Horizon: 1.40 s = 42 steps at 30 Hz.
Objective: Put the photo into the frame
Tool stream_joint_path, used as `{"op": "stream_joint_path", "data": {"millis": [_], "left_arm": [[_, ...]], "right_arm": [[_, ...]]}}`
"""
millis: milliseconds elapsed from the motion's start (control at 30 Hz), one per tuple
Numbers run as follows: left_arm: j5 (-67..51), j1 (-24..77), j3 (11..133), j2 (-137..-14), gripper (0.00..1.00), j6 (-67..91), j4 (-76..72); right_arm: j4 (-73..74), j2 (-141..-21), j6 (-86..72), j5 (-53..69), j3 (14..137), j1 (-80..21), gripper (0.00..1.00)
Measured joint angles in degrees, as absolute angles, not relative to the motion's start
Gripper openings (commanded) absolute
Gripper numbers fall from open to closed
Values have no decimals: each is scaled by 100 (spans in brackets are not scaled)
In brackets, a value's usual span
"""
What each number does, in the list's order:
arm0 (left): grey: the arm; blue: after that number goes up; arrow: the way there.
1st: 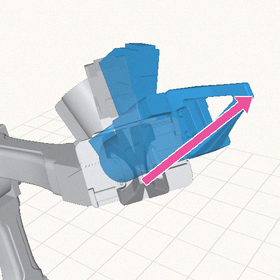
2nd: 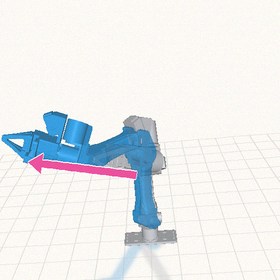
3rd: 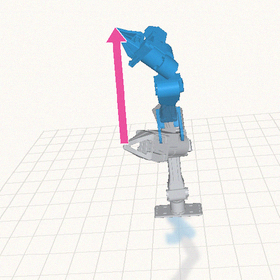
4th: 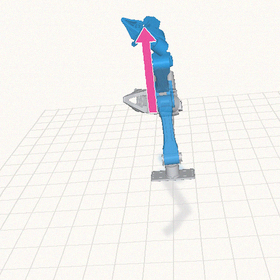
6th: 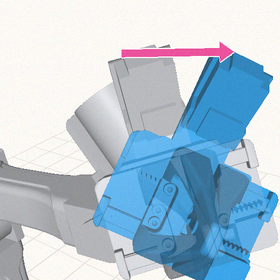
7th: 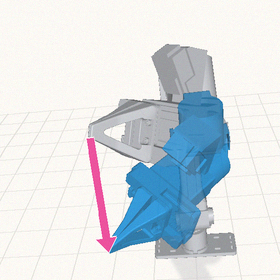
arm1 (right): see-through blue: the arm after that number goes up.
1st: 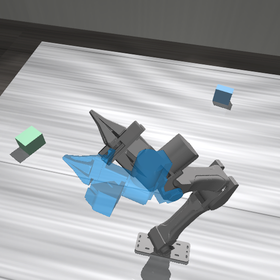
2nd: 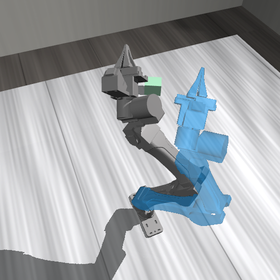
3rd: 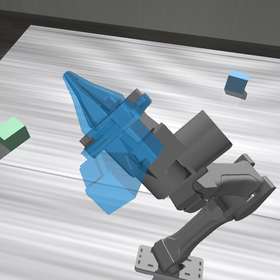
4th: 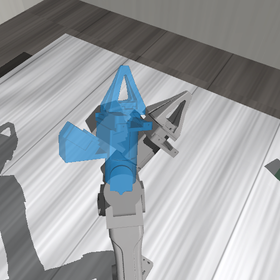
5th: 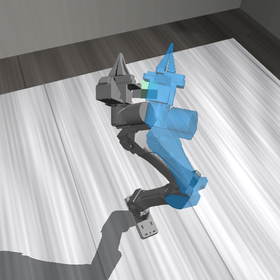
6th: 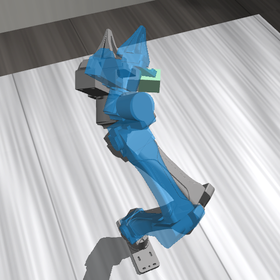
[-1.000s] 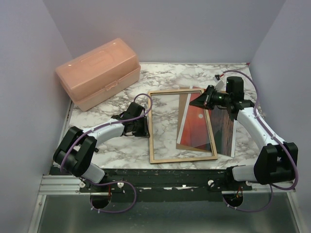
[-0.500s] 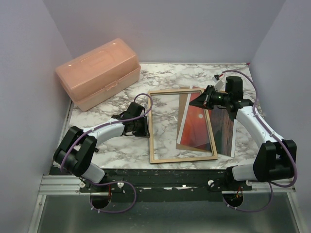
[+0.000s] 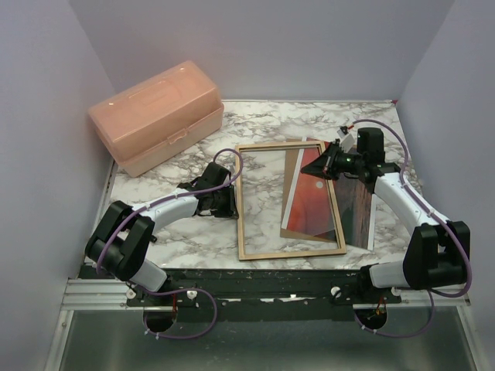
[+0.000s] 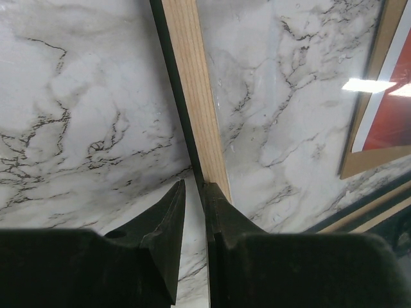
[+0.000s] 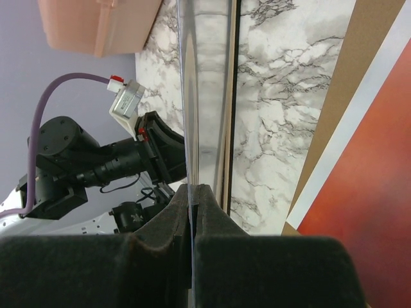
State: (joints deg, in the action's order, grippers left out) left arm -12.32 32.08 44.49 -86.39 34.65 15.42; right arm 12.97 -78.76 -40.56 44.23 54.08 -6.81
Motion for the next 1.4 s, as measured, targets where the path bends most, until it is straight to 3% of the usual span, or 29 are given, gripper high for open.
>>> {"op": "stream_joint_path", "data": {"millis": [1400], "left_arm": [[-1229, 3236, 4521, -8694, 18, 3402, 1590]], "right_arm": [[178, -7800, -3889, 4530, 4993, -681, 0]]}}
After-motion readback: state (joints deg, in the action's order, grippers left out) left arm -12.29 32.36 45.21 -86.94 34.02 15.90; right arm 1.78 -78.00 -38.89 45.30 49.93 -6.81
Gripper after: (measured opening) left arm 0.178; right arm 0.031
